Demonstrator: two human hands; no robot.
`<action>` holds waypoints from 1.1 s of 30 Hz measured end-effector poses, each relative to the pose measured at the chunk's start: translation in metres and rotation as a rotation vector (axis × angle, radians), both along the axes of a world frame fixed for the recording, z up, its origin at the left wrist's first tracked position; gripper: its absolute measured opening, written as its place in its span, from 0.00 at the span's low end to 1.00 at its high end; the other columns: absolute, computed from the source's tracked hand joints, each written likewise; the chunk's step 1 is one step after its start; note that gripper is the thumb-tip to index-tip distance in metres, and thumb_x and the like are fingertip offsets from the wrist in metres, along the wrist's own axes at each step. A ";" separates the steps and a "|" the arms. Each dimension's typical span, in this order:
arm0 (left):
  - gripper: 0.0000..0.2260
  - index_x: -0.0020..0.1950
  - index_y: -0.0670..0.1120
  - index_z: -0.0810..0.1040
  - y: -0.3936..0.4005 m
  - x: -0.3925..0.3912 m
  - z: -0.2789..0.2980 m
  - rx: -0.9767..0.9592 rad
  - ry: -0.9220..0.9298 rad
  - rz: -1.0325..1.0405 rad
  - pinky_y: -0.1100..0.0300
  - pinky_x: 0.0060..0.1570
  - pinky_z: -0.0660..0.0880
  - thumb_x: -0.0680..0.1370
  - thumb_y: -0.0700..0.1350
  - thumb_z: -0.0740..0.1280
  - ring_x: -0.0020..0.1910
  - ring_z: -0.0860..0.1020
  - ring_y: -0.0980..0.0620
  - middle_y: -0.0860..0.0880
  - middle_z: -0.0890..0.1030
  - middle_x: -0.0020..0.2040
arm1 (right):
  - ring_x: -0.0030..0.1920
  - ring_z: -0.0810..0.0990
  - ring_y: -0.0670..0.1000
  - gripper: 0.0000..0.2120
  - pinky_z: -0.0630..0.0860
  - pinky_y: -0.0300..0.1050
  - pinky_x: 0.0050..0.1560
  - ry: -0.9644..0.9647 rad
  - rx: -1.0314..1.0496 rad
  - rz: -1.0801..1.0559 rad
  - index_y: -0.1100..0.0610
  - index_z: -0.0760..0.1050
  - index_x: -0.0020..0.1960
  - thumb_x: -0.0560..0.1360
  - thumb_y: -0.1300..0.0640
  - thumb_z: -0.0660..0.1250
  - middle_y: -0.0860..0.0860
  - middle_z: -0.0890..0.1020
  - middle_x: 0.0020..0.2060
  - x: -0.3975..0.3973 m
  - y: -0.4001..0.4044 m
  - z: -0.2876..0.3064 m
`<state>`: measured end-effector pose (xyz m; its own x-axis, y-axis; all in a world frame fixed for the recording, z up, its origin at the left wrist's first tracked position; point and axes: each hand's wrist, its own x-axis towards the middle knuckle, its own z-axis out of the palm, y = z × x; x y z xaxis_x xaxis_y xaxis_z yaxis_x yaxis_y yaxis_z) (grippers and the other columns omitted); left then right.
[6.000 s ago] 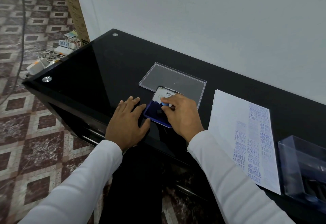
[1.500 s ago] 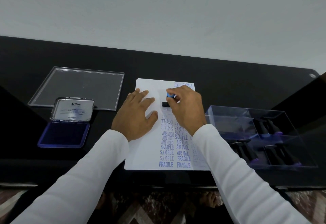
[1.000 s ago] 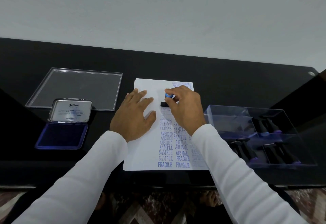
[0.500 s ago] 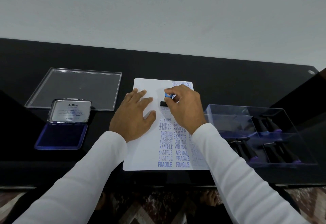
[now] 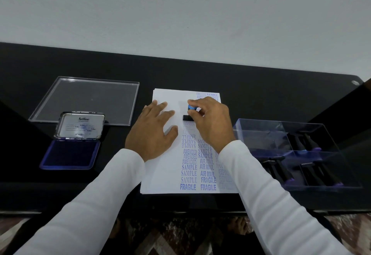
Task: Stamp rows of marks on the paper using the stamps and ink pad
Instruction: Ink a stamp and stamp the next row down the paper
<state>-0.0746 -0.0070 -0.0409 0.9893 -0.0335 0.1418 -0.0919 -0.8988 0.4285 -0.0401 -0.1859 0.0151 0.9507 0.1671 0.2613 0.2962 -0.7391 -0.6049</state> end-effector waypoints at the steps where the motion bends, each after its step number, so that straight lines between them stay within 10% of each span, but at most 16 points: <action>1: 0.24 0.75 0.55 0.69 0.000 0.000 0.000 -0.001 -0.002 0.001 0.51 0.76 0.49 0.81 0.61 0.61 0.81 0.53 0.48 0.52 0.61 0.80 | 0.48 0.81 0.46 0.13 0.70 0.29 0.52 -0.001 -0.001 -0.002 0.55 0.82 0.61 0.77 0.56 0.71 0.50 0.83 0.55 0.000 0.000 0.000; 23: 0.25 0.76 0.54 0.69 -0.001 -0.002 0.005 -0.006 0.006 0.005 0.53 0.75 0.47 0.81 0.61 0.61 0.81 0.52 0.49 0.53 0.60 0.81 | 0.54 0.81 0.48 0.15 0.70 0.34 0.58 0.013 -0.019 -0.011 0.54 0.81 0.63 0.78 0.55 0.70 0.50 0.83 0.58 0.001 0.000 0.000; 33: 0.25 0.76 0.55 0.68 0.000 -0.001 0.002 -0.005 0.028 0.008 0.50 0.77 0.50 0.80 0.63 0.60 0.81 0.52 0.48 0.53 0.60 0.81 | 0.42 0.81 0.46 0.09 0.78 0.37 0.51 0.004 0.034 -0.007 0.53 0.84 0.55 0.75 0.57 0.73 0.48 0.84 0.51 0.001 -0.001 -0.001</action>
